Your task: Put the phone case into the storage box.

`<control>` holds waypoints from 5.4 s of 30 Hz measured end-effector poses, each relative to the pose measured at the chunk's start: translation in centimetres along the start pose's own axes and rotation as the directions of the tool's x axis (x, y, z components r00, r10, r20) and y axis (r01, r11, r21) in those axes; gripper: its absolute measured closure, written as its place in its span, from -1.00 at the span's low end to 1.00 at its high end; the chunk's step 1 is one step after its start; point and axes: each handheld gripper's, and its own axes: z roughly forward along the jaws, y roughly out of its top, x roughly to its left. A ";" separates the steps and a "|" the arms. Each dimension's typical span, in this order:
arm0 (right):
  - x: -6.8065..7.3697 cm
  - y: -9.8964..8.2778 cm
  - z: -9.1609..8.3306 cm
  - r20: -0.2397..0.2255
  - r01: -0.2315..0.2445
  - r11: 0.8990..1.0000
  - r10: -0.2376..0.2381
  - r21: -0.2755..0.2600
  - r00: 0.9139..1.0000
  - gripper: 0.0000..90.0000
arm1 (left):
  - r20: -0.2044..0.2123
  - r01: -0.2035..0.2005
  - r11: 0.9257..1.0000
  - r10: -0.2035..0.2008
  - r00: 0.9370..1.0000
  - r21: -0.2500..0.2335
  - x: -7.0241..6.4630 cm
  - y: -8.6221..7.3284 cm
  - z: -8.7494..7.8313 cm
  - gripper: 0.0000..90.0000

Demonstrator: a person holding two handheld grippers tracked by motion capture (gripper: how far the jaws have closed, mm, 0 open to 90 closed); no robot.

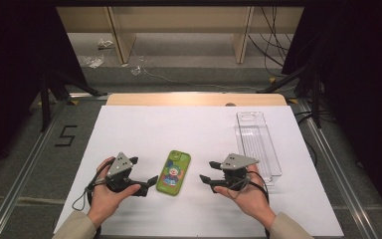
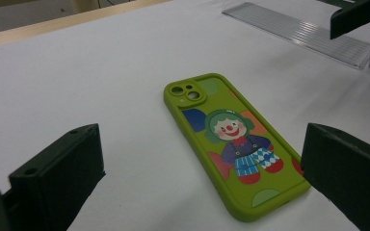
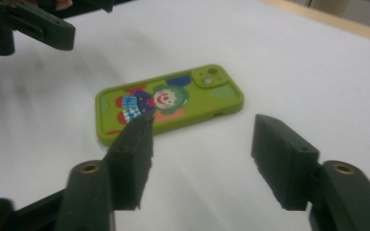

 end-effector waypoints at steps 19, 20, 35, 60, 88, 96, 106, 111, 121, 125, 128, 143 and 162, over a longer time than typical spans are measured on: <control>-2.1 -2.1 -5.9 0.027 0.010 0.984 -0.006 -0.178 1.000 -0.57 | -0.004 -0.002 1.000 0.002 1.000 0.005 0.0 0.0 0.0 -1.00; -2.2 -2.2 -6.0 0.029 0.010 0.984 -0.005 -0.177 1.000 -0.57 | -0.004 -0.006 1.000 0.006 1.000 0.006 0.0 0.0 0.0 -1.00; -2.4 -2.6 -6.3 0.048 0.018 0.981 -0.009 -0.193 0.999 -0.61 | -0.006 -0.007 1.000 0.007 1.000 0.013 0.0 0.0 0.0 -1.00; -3.7 -2.7 -8.2 0.185 0.001 0.939 0.066 -0.345 0.980 -0.67 | 0.008 0.005 0.994 -0.006 1.000 0.112 -2.5 1.2 2.2 -1.00; -4.0 -3.0 -8.5 0.197 -0.012 0.941 0.083 -0.337 0.977 -0.64 | -0.096 0.063 0.928 -0.029 0.995 0.367 -5.3 1.7 8.7 -1.00; -3.9 -3.1 -8.4 0.200 -0.013 0.943 0.083 -0.332 0.976 -0.64 | -0.125 0.093 0.915 -0.047 0.991 0.392 -5.4 1.7 9.1 -0.97; -3.9 -3.1 -8.3 0.193 -0.019 0.944 0.087 -0.329 0.977 -0.64 | -0.159 0.111 0.901 -0.047 0.986 0.418 -5.6 1.5 9.4 -0.88; -3.9 -3.1 -8.3 0.194 -0.018 0.944 0.086 -0.329 0.977 -0.64 | -0.165 0.118 0.896 -0.051 0.985 0.428 -5.6 1.5 9.5 -0.88; -4.0 -3.2 -8.3 0.191 -0.020 0.945 0.087 -0.327 0.978 -0.64 | -0.169 0.119 0.890 -0.047 0.984 0.441 -5.5 1.6 9.3 -0.80; -4.0 -3.2 -8.3 0.191 -0.020 0.945 0.087 -0.326 0.978 -0.64 | -0.176 0.124 0.886 -0.049 0.983 0.447 -5.4 1.7 9.1 -0.74; -4.0 -3.2 -8.2 0.191 -0.021 0.945 0.087 -0.327 0.978 -0.64 | -0.186 0.128 0.885 -0.048 0.981 0.448 -5.4 1.8 9.1 -0.70; -3.9 -3.2 -8.2 0.189 -0.021 0.945 0.087 -0.326 0.978 -0.63 | -0.206 0.149 0.883 -0.061 0.977 0.445 -5.6 1.8 9.1 -0.65; -3.9 -3.2 -8.1 0.187 -0.023 0.945 0.089 -0.327 0.978 -0.63 | -0.183 0.129 0.897 -0.055 0.982 0.422 -5.4 1.9 8.7 -0.64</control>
